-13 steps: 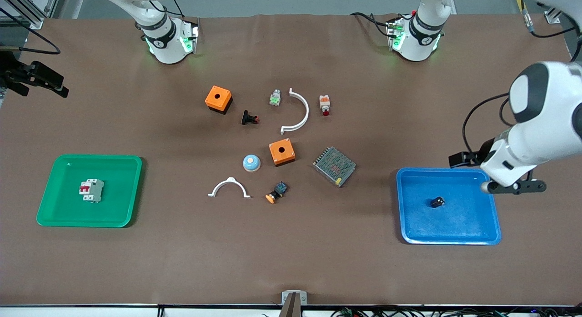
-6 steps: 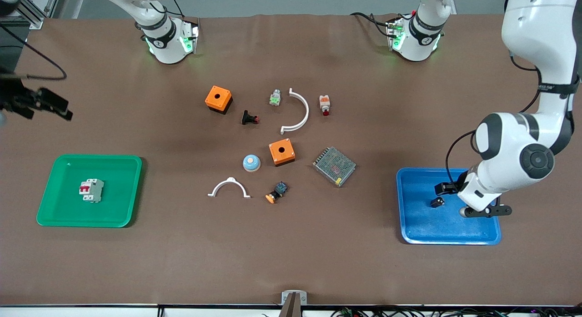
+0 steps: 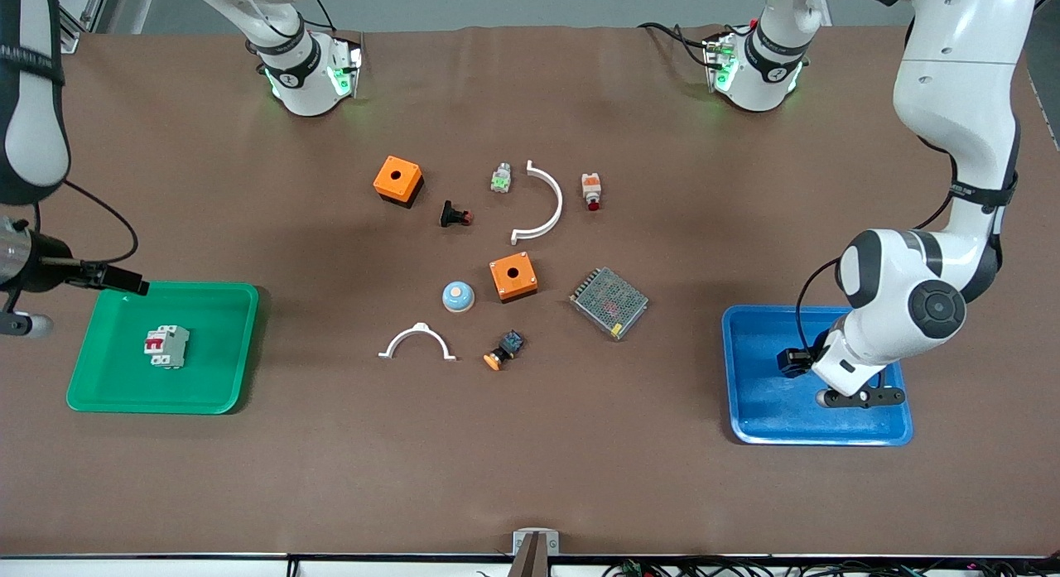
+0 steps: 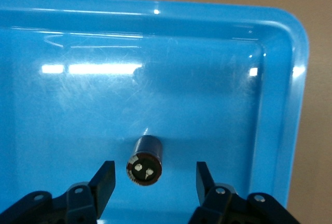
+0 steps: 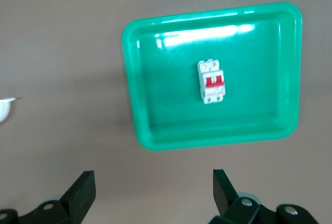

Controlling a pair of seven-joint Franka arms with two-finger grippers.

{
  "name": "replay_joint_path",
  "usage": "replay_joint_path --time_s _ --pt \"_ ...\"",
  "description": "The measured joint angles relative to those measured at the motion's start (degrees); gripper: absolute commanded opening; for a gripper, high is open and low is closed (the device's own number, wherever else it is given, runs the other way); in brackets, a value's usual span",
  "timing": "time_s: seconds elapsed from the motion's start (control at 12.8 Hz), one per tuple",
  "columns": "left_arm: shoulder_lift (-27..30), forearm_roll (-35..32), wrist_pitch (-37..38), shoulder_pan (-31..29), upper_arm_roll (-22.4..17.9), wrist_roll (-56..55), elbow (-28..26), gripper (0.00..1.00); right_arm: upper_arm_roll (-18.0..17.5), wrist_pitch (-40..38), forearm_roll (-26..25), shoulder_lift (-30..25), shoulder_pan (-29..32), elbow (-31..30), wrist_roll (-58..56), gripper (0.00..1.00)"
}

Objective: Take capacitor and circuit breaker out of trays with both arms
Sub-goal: 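Lower the left gripper onto the capacitor while the right gripper lowers onto the breaker, then close the left gripper on the capacitor while the right gripper grasps the breaker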

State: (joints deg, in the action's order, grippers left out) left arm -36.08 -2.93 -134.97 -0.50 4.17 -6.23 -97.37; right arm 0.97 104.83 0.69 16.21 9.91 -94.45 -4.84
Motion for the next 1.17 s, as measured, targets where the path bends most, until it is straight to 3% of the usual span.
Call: replay_joint_path --time_s 0.39,0.55,0.62,0.7,0.78,1.17 --pt "-1.25 -0.92 -0.18 -0.21 -0.05 0.0 0.05 0.61 0.05 14.36 0.0 2.49 1.69 -8.33 -3.92 1.0" --pt "-1.52 -0.94 -0.18 -0.32 -0.06 0.0 0.05 0.44 0.11 16.35 0.0 2.49 1.86 -9.86 -4.19 1.0" --pt "-1.55 -0.94 -0.18 -0.34 -0.06 0.0 0.06 0.31 0.14 16.91 0.0 2.48 2.24 -10.07 -5.02 1.0" --pt "-1.55 -0.94 -0.18 -0.34 -0.06 0.0 0.1 0.11 0.16 17.93 0.0 2.53 2.89 -10.23 -6.46 1.0" --pt "-1.56 -0.94 -0.19 -0.34 -0.06 0.0 0.12 0.0 0.19 19.56 0.0 2.77 3.66 -10.41 -8.12 1.0" --pt "-0.77 -0.95 0.01 -0.33 0.01 0.0 1.51 0.0 0.18 25.41 0.0 6.67 5.67 -10.51 -10.95 1.0"
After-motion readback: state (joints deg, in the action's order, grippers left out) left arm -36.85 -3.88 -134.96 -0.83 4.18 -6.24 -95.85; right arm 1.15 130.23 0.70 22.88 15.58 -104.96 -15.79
